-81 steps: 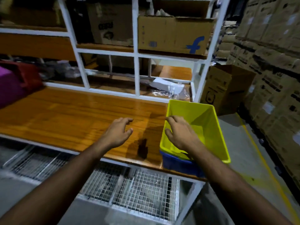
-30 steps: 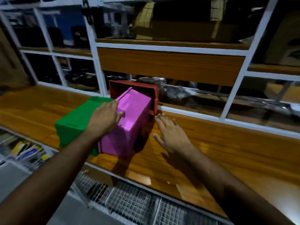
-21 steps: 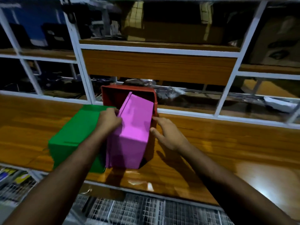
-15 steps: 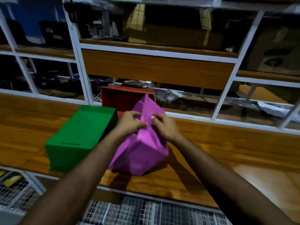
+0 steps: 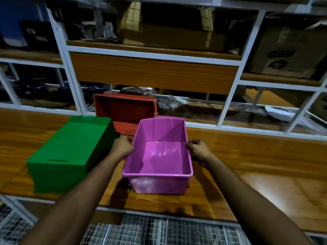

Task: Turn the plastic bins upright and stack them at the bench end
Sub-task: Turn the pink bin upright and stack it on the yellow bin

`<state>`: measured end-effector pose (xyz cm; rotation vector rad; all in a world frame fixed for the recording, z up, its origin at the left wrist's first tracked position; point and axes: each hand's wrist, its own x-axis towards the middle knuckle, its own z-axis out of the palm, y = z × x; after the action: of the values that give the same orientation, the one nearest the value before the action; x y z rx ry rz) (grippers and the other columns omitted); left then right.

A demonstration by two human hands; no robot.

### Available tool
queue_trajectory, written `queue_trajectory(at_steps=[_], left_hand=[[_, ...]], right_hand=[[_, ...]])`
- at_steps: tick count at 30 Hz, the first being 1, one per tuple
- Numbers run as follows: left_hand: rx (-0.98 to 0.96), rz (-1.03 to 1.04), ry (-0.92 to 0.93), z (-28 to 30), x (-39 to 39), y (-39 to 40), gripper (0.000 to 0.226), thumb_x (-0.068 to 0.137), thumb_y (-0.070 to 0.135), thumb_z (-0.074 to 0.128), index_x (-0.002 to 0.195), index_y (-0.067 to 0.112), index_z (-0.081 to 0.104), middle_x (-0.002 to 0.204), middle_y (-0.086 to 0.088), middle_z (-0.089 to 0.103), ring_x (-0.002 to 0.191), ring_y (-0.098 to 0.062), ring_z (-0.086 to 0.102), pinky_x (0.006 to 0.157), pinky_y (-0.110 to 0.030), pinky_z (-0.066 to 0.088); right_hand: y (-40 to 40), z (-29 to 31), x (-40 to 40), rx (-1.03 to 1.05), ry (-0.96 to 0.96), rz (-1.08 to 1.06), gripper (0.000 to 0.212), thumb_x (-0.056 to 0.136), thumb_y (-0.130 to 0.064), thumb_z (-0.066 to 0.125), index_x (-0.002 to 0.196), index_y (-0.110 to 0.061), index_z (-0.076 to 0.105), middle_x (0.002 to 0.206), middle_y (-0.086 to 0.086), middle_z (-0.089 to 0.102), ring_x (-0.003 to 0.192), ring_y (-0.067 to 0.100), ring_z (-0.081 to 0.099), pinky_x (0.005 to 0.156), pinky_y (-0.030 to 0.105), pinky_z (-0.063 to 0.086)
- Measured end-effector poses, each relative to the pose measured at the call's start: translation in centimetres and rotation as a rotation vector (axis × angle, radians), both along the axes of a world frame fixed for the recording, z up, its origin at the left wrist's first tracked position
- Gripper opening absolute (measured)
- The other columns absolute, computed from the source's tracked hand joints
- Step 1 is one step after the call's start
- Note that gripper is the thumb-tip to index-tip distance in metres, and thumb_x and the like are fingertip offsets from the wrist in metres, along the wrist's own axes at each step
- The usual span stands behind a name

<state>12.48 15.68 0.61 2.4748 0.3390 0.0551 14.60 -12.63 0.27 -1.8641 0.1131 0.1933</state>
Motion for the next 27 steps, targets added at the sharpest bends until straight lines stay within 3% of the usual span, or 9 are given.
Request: queue_trajectory(at_steps=[3,6,9,11,13,16,20,23,27], left_hand=[[-0.048,0.001,-0.055,-0.6,0.2,-0.8,0.032,0.077,0.011,0.065,0.108,0.014,0.073,0.105,-0.015,0.074,0.102,-0.03,0.067,0.084,-0.031,0.048],[0.009,-0.031,-0.07,-0.6,0.6,-1.1,0.028,0.074,0.018,0.063,0.099,0.015,0.075,0.096,-0.016,0.075,0.094,-0.032,0.068,0.081,-0.034,0.051],[0.253,-0.096,-0.095,0.0,0.7,-1.9,0.035,0.073,0.024,0.059,0.104,0.013,0.07,0.101,-0.018,0.071,0.094,-0.036,0.067,0.078,-0.038,0.053],[0.34,-0.169,-0.202,0.3,1.2,-3.1,0.04,0.076,0.022,0.061,0.115,0.015,0.064,0.112,-0.016,0.067,0.103,-0.035,0.064,0.085,-0.039,0.052],[0.326,-0.3,-0.276,0.4,1.6,-5.0,0.039,0.079,0.017,0.062,0.118,0.016,0.064,0.118,-0.012,0.066,0.112,-0.032,0.061,0.094,-0.038,0.049],[0.371,-0.469,-0.348,0.2,1.9,-8.2,0.038,0.079,0.016,0.061,0.117,0.017,0.064,0.118,-0.007,0.065,0.115,-0.028,0.056,0.098,-0.036,0.044],[0.439,-0.626,-0.428,0.5,1.8,-11.7,0.036,0.076,0.02,0.063,0.111,0.02,0.062,0.114,-0.003,0.065,0.111,-0.026,0.056,0.092,-0.039,0.047],[0.467,-0.632,-0.367,0.8,1.7,-12.9,0.029,0.081,0.027,0.061,0.111,0.023,0.063,0.113,-0.005,0.068,0.107,-0.029,0.06,0.087,-0.038,0.05],[0.503,-0.592,-0.287,0.8,1.8,-13.2,0.023,0.087,0.031,0.056,0.108,0.027,0.063,0.111,-0.007,0.069,0.104,-0.03,0.064,0.079,-0.036,0.05]], right_hand=[[-0.8,-1.2,-0.1,-0.049,-0.007,-0.021,0.009,0.09,-0.011,0.057,0.092,-0.004,0.062,0.079,0.018,0.064,0.068,0.029,0.059,0.063,0.043,0.05],[-1.7,-1.4,0.5,-0.146,0.0,-0.009,0.033,0.076,-0.019,0.062,0.101,0.002,0.062,0.082,0.024,0.068,0.068,0.034,0.064,0.068,0.054,0.055],[-2.1,0.5,0.3,-0.325,-0.07,0.082,0.012,0.079,-0.014,0.058,0.084,-0.005,0.065,0.071,0.012,0.068,0.063,0.027,0.066,0.06,0.042,0.058],[-2.5,1.7,0.5,-0.461,-0.134,0.151,0.009,0.082,-0.011,0.057,0.077,-0.008,0.064,0.065,0.006,0.064,0.058,0.022,0.06,0.055,0.032,0.05],[-2.7,2.2,1.0,-0.597,-0.2,0.201,0.014,0.084,-0.012,0.056,0.083,-0.005,0.068,0.07,0.01,0.065,0.063,0.025,0.061,0.056,0.029,0.045],[-2.7,2.6,1.4,-0.737,-0.273,0.271,0.02,0.086,-0.016,0.056,0.096,-0.01,0.072,0.086,0.011,0.072,0.084,0.031,0.067,0.07,0.034,0.049],[-2.4,2.5,1.2,-0.796,-0.327,0.323,0.023,0.088,-0.014,0.059,0.107,-0.014,0.073,0.105,0.009,0.074,0.099,0.026,0.066,0.076,0.024,0.041],[-2.2,2.0,1.0,-0.797,-0.364,0.339,0.017,0.088,-0.013,0.062,0.102,-0.014,0.073,0.102,0.009,0.074,0.098,0.026,0.066,0.072,0.022,0.036],[-2.2,1.3,0.5,-0.774,-0.428,0.344,0.019,0.088,-0.014,0.065,0.104,-0.015,0.074,0.104,0.007,0.075,0.098,0.023,0.067,0.076,0.028,0.045]])
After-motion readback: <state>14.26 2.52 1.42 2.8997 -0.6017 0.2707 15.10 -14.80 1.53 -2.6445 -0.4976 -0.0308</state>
